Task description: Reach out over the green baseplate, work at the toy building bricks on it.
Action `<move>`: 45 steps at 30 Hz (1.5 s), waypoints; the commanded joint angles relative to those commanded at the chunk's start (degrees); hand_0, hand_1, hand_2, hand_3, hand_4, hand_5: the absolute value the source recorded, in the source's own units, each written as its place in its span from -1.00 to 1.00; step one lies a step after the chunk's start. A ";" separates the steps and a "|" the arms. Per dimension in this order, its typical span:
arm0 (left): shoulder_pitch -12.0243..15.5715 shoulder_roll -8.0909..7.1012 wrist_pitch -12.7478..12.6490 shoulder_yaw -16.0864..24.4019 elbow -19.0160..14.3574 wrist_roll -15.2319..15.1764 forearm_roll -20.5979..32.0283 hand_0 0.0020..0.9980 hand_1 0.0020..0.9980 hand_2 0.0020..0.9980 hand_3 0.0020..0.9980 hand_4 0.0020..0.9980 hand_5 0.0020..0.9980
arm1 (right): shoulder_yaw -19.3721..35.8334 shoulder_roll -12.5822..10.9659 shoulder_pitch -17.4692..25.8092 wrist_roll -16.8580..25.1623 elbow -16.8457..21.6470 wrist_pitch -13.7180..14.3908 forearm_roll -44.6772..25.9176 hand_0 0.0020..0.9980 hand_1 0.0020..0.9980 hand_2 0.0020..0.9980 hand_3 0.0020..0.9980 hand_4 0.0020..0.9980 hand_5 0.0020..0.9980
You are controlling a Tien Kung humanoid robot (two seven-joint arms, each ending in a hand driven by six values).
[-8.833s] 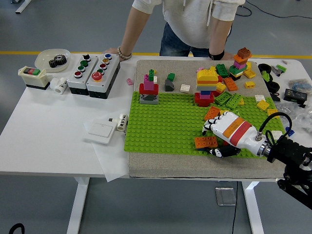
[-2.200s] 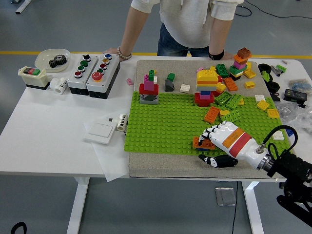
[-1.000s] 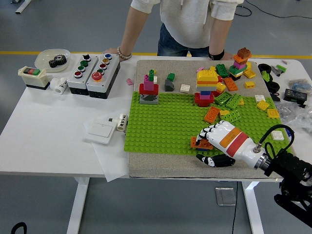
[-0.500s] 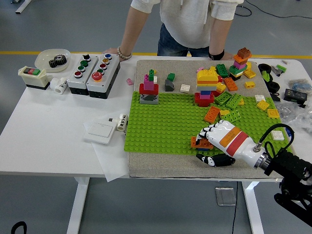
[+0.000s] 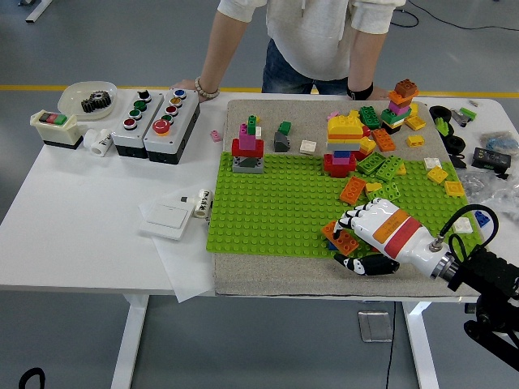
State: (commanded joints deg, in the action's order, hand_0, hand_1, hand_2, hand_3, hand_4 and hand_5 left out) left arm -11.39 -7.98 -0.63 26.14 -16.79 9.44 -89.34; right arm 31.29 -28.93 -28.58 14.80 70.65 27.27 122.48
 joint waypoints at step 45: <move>0.27 -0.05 0.05 -0.26 0.03 -0.11 0.17 0.26 0.29 0.38 0.23 0.34 0.32 | 1.31 -0.13 0.48 -0.46 1.58 -0.17 0.47 -0.40 -0.04 0.17 0.08 0.48 -0.07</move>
State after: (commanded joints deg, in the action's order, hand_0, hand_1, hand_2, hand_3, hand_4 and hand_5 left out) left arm -11.12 -8.03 -0.58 25.88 -16.76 9.33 -89.17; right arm 32.60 -29.06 -28.10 14.34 72.23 27.09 122.95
